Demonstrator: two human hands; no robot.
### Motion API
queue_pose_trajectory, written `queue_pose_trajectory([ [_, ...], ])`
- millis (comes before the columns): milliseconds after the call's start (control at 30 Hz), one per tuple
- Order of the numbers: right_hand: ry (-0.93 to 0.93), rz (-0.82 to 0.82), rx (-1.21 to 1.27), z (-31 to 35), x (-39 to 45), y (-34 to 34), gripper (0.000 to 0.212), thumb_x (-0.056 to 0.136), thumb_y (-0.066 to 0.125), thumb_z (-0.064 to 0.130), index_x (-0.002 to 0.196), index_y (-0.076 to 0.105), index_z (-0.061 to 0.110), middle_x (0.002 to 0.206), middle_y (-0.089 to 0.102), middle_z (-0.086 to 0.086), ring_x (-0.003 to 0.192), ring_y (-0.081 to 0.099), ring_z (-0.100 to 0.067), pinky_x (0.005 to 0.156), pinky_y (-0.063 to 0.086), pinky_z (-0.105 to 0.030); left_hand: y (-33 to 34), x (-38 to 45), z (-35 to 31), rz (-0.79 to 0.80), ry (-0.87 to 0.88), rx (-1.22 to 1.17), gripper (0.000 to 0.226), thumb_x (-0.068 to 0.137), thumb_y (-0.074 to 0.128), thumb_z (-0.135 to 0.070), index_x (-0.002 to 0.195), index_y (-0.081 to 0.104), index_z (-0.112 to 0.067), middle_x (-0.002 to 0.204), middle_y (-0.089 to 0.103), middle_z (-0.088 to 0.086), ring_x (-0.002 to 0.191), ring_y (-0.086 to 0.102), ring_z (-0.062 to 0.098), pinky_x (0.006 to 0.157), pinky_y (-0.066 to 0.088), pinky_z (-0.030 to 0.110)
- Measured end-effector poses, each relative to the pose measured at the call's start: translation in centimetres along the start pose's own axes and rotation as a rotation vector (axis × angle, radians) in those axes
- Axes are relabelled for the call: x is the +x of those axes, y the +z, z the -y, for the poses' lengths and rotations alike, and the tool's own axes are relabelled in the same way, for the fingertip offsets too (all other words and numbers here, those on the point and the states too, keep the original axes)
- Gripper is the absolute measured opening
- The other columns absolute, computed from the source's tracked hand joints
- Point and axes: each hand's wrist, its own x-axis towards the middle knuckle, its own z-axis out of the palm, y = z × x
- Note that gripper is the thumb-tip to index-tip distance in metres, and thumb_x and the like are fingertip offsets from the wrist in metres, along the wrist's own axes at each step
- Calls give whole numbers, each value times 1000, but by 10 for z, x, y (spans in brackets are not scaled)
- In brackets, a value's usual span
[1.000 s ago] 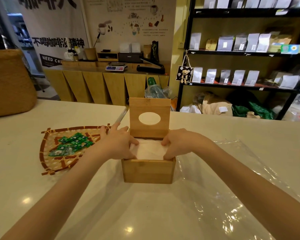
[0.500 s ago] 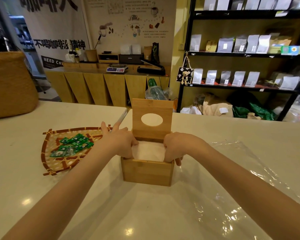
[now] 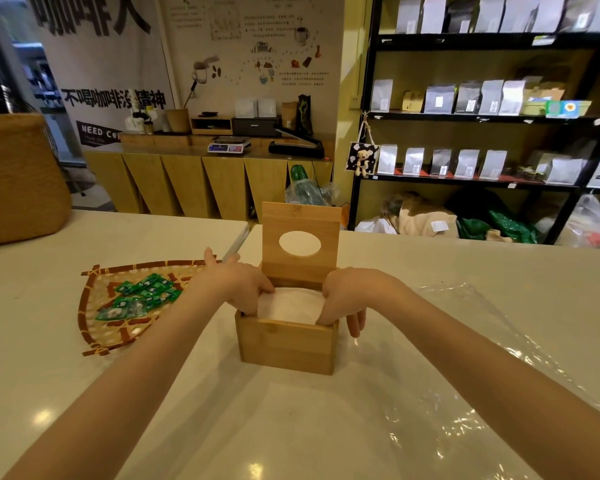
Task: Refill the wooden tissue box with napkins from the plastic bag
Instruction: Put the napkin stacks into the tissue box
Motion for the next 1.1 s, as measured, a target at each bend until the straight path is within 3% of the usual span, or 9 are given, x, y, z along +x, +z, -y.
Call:
queue_pose_trajectory([
  [100,-102,-167,146,-11,-16,-14,41,80,68,30,110,61,4,89,69,-11,72,64,-18,71,54,-25,-9,-11,13,-93,97,-328,33,82,62,-33,115,58,-32,132,47,-5,132,32,22,111,20,50],
  [167,-135,-415,236,-20,-26,-30,30,79,70,29,97,67,5,76,68,-5,68,64,-13,72,54,-26,-18,-18,20,-328,126,-597,19,80,67,-26,98,62,-22,116,54,-3,115,46,17,94,36,32],
  [233,-105,-682,275,-26,-28,-43,30,75,73,31,89,66,5,75,70,-7,70,66,-16,75,56,-34,-25,-18,21,-580,101,-682,36,76,70,-20,108,54,-20,123,54,1,113,49,18,86,44,30],
  [300,-71,-835,276,-24,-24,-47,44,72,75,35,101,57,8,89,67,-9,83,65,-24,80,56,-42,-27,-13,15,-725,76,-639,77,71,75,-19,135,31,-24,139,45,5,122,47,24,95,47,39],
  [400,-115,-849,144,-18,-6,-39,58,76,70,34,123,41,16,108,63,-6,101,59,-27,91,48,-47,-24,0,5,-784,42,-506,101,70,77,-19,144,9,-34,142,42,6,121,49,26,91,50,40],
  [567,-274,-902,346,-20,7,-21,38,86,60,17,122,49,14,110,65,-11,96,62,-25,85,54,-43,-14,9,2,-910,29,-475,72,74,73,-17,133,34,-26,127,58,4,112,56,26,90,49,39],
  [800,-447,-1058,269,-22,-11,-1,26,94,48,28,109,62,12,86,70,-10,74,62,-21,72,52,-36,6,-9,3,-1010,102,-587,37,83,62,-13,117,49,-20,112,65,5,103,59,24,86,47,31],
  [967,-529,-980,127,-25,-23,30,57,92,24,54,113,66,20,100,75,-2,90,67,-20,99,37,-32,28,-40,6,-872,265,-690,30,88,50,-32,117,57,-26,107,57,-14,100,50,4,85,38,18],
  [1100,-555,-948,114,-27,-25,58,66,85,22,60,115,66,22,113,72,1,101,67,-15,102,36,-39,53,-55,5,-764,334,-684,41,84,37,-46,124,47,-40,122,46,-30,112,39,-13,97,29,6],
])
